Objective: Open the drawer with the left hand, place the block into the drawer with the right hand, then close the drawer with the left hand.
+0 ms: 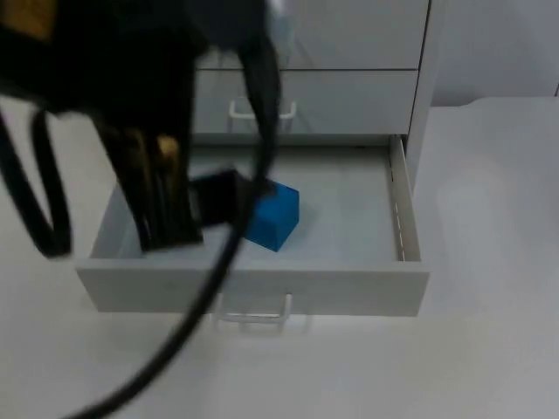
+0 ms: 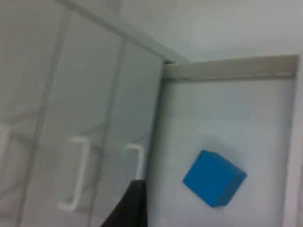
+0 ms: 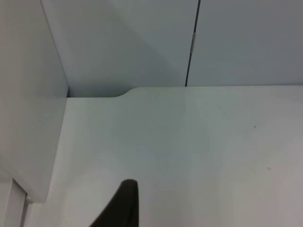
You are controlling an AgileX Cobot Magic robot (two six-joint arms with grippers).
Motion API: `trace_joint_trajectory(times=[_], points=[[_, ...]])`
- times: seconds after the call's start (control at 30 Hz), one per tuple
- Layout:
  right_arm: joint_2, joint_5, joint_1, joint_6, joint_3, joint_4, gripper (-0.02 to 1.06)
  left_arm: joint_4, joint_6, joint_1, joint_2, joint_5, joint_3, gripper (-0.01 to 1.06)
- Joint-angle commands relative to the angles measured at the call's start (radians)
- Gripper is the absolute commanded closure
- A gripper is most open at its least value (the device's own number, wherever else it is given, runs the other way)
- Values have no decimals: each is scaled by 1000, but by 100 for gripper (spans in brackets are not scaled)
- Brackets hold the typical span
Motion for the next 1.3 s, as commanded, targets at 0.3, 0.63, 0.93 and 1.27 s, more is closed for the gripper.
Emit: trace_joint_trajectory(times=[0.3, 0.63, 0.93, 1.27], points=[[-11, -48, -5, 8, 5, 25, 0, 100, 5, -20, 257, -2, 0, 0], [-11, -48, -2, 8, 5, 27, 0, 102, 5, -11, 386, -1, 0, 0], [-30, -36, -2, 8, 5, 25, 0, 94, -17, 82, 434, -31, 0, 65], [-30, -29, -2, 8, 5, 25, 0, 65, -81, 100, 434, -72, 0, 105]])
